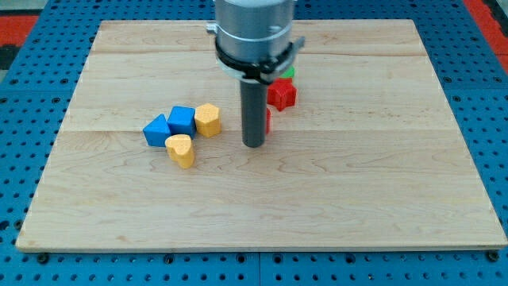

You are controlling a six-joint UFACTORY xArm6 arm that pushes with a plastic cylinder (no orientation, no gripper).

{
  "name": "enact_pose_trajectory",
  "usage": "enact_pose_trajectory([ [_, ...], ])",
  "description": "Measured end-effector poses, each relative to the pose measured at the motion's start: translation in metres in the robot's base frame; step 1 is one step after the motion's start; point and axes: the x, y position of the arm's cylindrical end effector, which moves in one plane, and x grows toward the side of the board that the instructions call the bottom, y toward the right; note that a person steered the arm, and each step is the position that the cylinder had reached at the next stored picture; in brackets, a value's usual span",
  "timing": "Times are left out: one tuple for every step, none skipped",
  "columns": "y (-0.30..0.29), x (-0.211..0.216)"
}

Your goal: Place the red circle to the left of red star

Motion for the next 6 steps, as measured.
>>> enact_pose_trajectory([
  [-0.002,-0.026],
  [0.01,-0.056],
  [0.01,-0.075],
  [0.01,-0.067],
  [0.007,-0.066],
  [0.006,-0.066],
])
